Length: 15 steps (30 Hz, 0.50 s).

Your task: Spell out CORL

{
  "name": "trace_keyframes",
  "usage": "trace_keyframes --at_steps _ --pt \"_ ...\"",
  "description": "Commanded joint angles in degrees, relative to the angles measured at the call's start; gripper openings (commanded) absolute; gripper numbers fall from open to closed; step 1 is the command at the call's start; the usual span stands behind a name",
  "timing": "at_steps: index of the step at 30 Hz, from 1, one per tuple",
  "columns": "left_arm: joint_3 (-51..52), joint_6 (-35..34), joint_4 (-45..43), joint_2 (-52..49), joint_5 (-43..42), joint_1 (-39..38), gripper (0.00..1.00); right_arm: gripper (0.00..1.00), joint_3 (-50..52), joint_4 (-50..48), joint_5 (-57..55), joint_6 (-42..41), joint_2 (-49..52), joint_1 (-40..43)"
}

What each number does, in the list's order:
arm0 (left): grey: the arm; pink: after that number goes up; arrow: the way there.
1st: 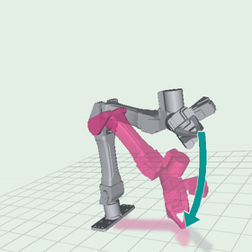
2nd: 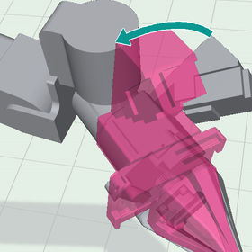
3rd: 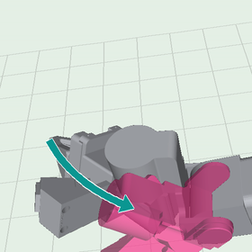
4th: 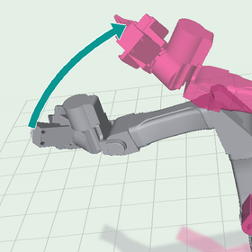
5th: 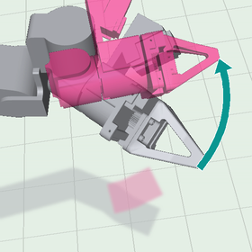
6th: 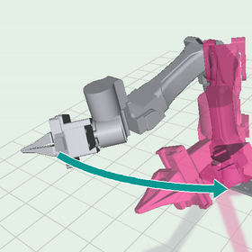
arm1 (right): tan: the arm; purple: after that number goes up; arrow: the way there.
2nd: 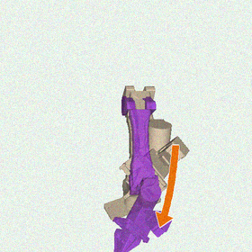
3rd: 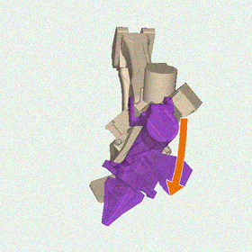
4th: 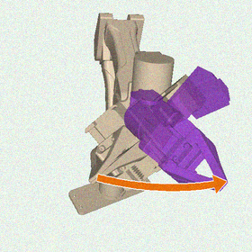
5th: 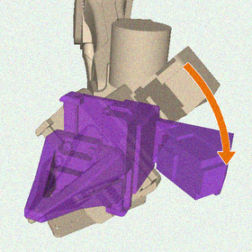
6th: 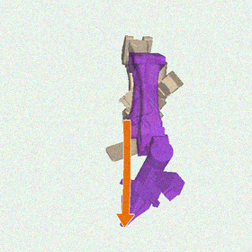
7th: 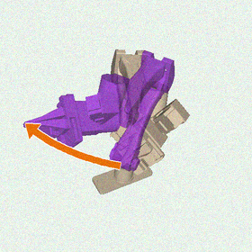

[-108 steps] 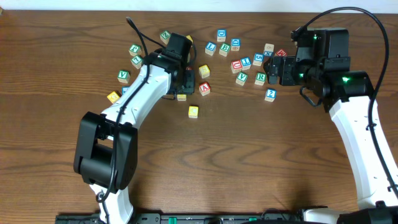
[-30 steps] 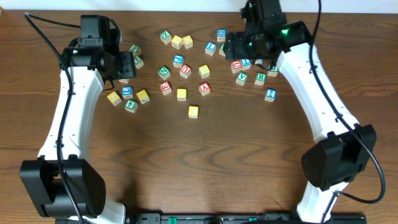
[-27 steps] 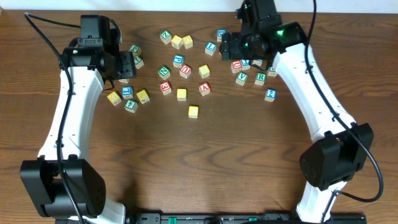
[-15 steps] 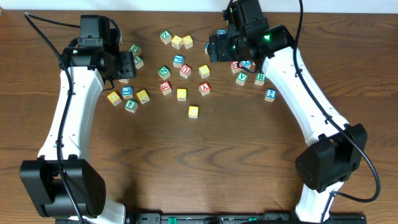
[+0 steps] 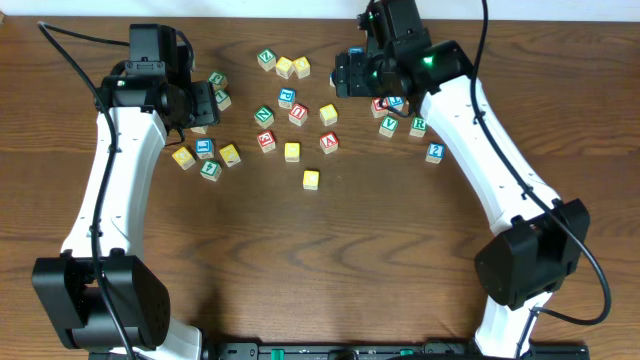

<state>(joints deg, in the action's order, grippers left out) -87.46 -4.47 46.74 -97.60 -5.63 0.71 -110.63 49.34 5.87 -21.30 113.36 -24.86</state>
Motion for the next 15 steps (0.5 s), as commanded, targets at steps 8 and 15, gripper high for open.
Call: trace_keyframes --at_steps 8,15 --pt "-0.4 -3.4 0.3 1.4 7.9 0.9 0.6 0.76 -1.0 -5.2 -0.5 -5.1 5.5 -6.0" --pt "-0.4 -4.6 0.5 1.4 7.8 3.9 0.6 0.74 -1.0 -8.0 -0.6 -7.8 11.2 -10.1"
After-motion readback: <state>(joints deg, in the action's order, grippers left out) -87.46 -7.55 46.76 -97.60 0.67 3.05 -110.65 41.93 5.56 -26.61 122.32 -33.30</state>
